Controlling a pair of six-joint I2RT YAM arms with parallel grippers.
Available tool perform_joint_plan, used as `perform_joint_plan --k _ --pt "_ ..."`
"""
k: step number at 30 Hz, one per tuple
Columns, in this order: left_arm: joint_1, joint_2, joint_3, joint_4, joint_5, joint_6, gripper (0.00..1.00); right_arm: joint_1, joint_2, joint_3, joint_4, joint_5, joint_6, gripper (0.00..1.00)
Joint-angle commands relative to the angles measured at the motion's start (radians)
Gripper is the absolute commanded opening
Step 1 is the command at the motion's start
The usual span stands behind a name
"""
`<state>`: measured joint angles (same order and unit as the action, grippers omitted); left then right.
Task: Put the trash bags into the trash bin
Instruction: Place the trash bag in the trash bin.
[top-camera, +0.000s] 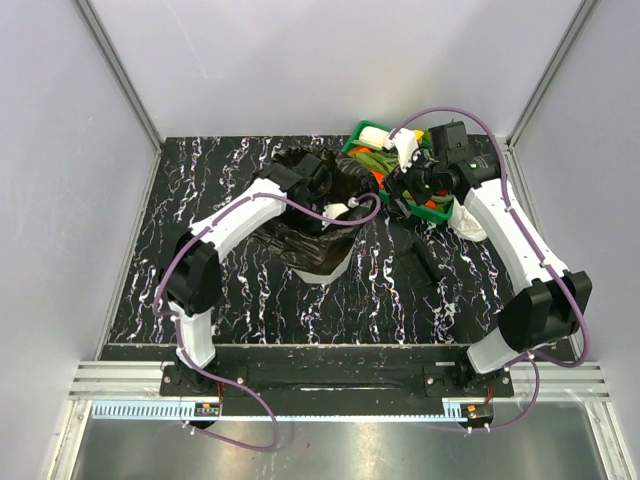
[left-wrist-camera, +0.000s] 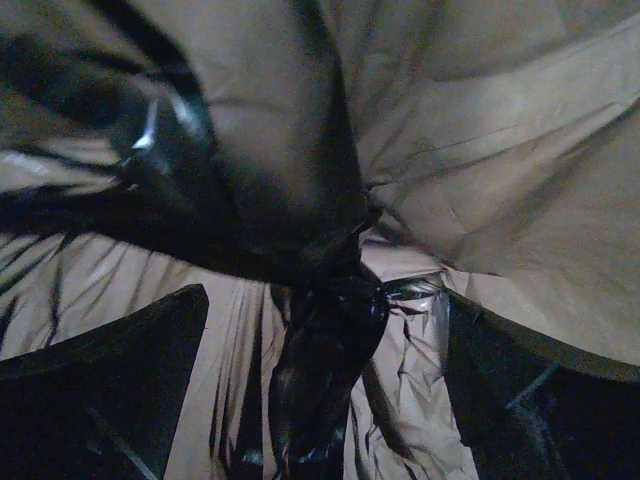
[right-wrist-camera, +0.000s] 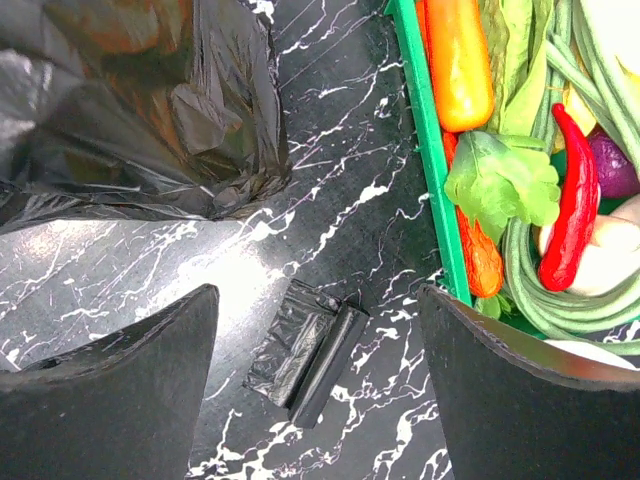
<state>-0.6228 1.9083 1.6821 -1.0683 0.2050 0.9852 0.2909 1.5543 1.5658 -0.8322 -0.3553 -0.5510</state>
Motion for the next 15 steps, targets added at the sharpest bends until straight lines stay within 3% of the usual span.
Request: perform_joint_plan --k 1,15 --pt "0.0 -0.097 0.047 -0.019 0.03 -0.006 0.99 0.001 -0.017 0.034 -0.021 0.033 -0.018 0.85" --pt "0.001 -0.137 0.128 -0.022 0.027 -0.028 0.99 0.001 0.0 0.043 -0.019 0.033 -0.009 0.86"
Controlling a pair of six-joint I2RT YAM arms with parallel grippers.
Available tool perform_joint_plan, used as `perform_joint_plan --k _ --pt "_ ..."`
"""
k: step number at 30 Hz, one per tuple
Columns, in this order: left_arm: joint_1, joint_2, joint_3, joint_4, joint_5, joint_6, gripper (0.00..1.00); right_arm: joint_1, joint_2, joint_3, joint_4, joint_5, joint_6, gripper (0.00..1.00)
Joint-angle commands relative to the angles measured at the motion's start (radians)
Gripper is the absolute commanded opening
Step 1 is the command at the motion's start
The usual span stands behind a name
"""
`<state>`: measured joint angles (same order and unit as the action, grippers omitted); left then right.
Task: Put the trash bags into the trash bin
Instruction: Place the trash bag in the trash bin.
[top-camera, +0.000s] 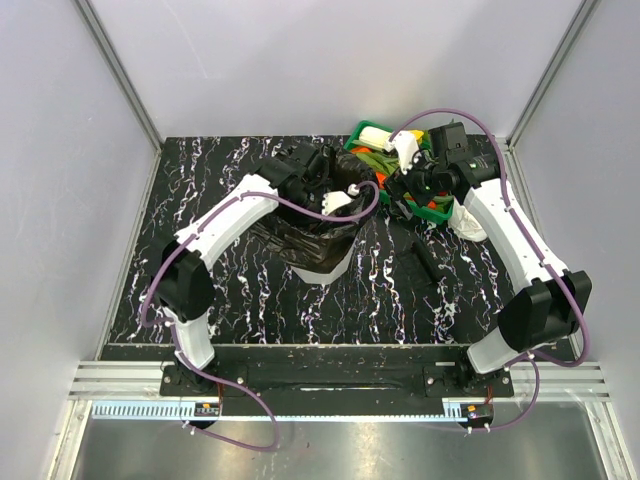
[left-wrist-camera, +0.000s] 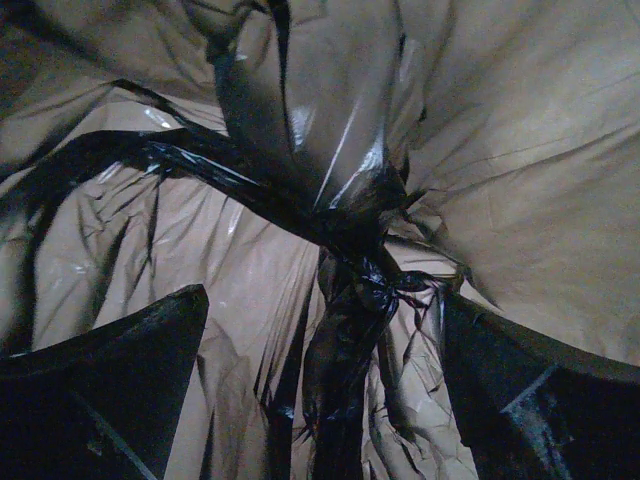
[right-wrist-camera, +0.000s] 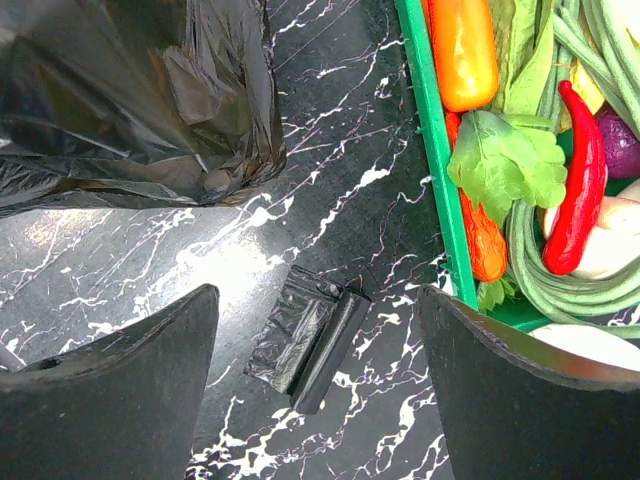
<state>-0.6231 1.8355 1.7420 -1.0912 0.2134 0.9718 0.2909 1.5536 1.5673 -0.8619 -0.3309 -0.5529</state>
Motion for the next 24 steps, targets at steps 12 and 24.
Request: perform_joint_plan --k 12,24 --pt "0.0 -0.113 0.136 -0.027 -0.017 -0.028 0.99 0.001 -0.001 0.028 0.021 0.004 -0.01 0.86" --pt "-0.001 -0.111 0.171 0.034 -0.127 -0.091 0.99 0.001 -0.043 0.019 0.038 -0.077 -0.015 0.86"
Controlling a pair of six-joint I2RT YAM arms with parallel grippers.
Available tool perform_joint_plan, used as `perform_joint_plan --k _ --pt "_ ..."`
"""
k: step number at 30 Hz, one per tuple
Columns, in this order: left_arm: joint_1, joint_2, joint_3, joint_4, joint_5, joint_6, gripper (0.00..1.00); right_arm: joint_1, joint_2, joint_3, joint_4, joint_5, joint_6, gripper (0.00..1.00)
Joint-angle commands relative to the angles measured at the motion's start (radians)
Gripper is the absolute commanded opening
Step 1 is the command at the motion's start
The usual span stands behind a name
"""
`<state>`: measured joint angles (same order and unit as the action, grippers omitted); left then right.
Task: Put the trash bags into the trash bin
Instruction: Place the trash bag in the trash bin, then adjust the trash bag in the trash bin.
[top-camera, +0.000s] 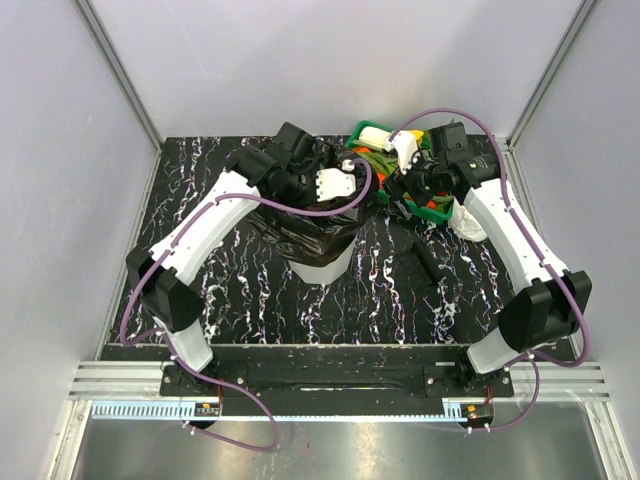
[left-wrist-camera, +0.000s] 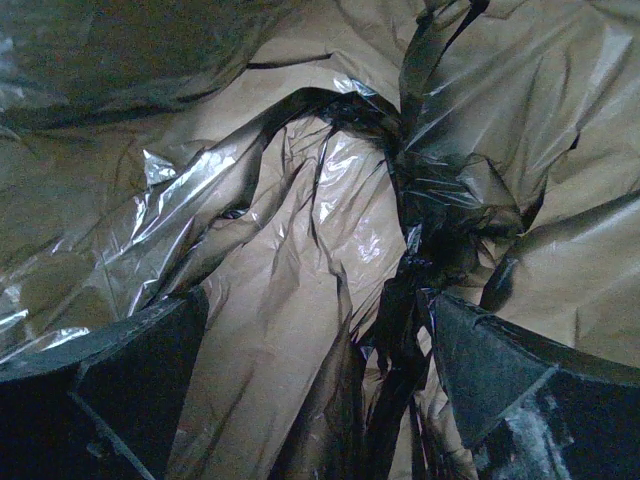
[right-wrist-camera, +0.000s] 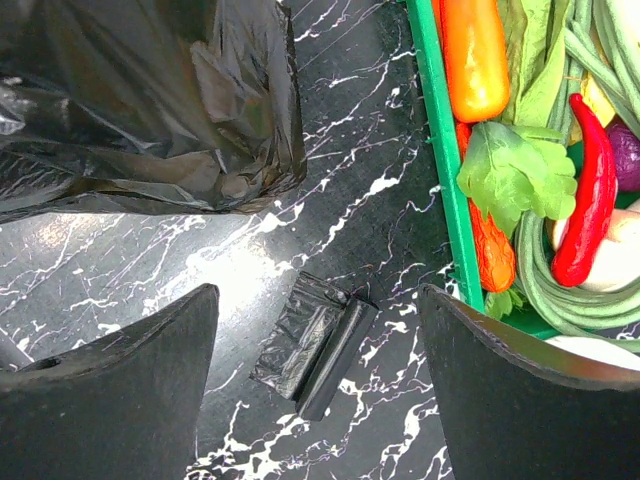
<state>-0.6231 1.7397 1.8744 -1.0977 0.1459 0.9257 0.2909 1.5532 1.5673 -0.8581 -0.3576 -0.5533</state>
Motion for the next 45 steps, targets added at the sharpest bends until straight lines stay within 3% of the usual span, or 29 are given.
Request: perform_joint_plan --k 1,14,23,31,38,45 --pt "0.0 -0.009 0.043 0.044 -0.068 -0.054 0.99 0.001 -0.048 0.016 0.033 -0.056 -0.017 0.86" --pt "-0.001 -0.091 0.057 0.144 -0.078 -0.153 0.99 0.001 -0.059 -0.013 0.033 -0.052 -0.028 0.86" --pt "-0.001 -0.259 -0.031 0.288 -0.088 -0.2 0.99 0.001 -0.062 0.008 0.03 -0.055 -0.017 0.86" --pt "0.008 -0.364 -0.037 0.322 -0.084 -0.297 0.99 0.001 -0.116 0.082 0.002 -0.076 0.006 0.86" --pt "0.045 -0.431 -0.093 0.257 -0.169 -0.314 0.99 0.007 -0.136 0.232 -0.018 -0.253 0.092 0.86" --pt "0.207 -0.552 -0.25 0.242 -0.029 -0.395 0.99 0.031 -0.153 0.212 -0.001 -0.417 0.131 0.87"
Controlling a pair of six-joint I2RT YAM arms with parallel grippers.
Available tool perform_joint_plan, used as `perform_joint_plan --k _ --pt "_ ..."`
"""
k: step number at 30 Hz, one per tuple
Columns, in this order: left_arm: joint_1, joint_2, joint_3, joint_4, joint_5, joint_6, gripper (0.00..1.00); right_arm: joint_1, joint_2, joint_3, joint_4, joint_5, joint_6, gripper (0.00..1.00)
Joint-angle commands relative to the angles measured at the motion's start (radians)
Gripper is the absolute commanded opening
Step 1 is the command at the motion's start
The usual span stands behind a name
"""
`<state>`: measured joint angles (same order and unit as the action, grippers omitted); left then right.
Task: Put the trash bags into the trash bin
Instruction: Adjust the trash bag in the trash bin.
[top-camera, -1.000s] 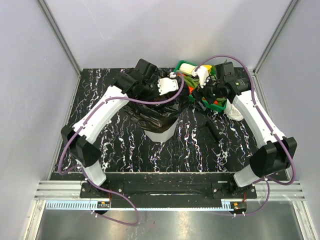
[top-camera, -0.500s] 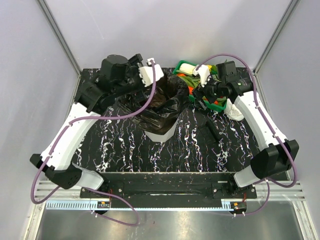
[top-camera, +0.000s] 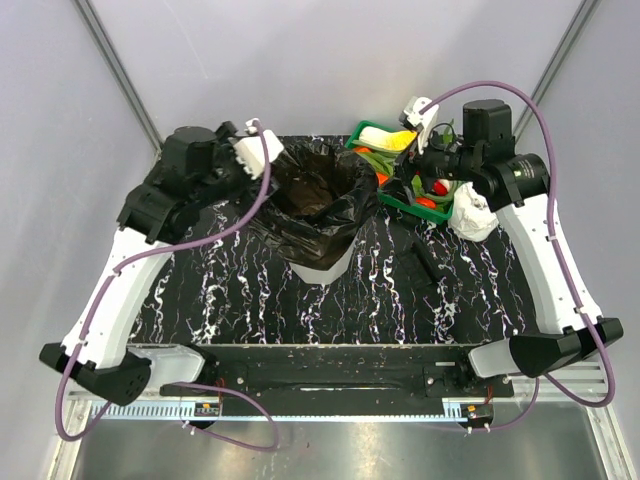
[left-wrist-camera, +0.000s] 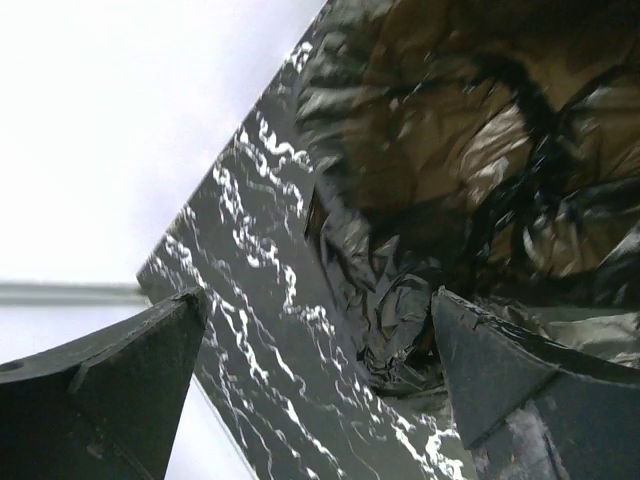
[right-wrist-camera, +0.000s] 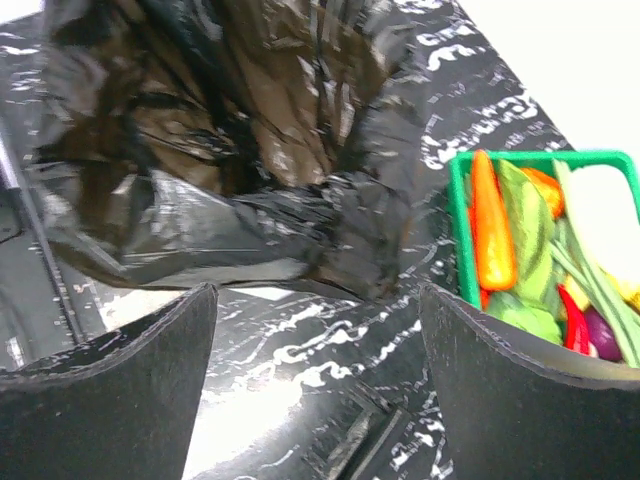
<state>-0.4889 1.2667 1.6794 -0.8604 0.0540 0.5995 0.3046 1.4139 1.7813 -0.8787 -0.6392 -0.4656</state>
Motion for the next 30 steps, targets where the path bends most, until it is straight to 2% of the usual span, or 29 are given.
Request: perform_joint_plan --k 1,4,13,18,23,30 --pt "0.085 -0.093 -0.069 0.0 0.082 -0.073 0.99 0.021 -0.016 -0.017 0.024 -0.157 0.045 0.87" --pt "0.11 -0.124 -0.124 -0.008 0.15 -0.093 0.99 0.037 -0.021 -0.08 0.024 -0.201 0.033 0.87" --pt "0.122 -0.159 -0.228 0.015 0.199 -0.104 0.99 0.056 -0.05 -0.272 0.01 -0.192 -0.065 0.84" --pt "0.13 -0.168 -0.299 0.055 0.236 -0.106 0.99 0.059 -0.058 -0.385 0.125 -0.172 -0.059 0.81" --pt "0.136 -0.171 -0.337 0.081 0.257 -0.106 0.99 0.067 -0.027 -0.413 0.208 -0.165 -0.054 0.76" --pt "0.138 -0.162 -0.346 0.092 0.27 -0.092 0.99 0.074 0.029 -0.392 0.248 -0.152 -0.073 0.73"
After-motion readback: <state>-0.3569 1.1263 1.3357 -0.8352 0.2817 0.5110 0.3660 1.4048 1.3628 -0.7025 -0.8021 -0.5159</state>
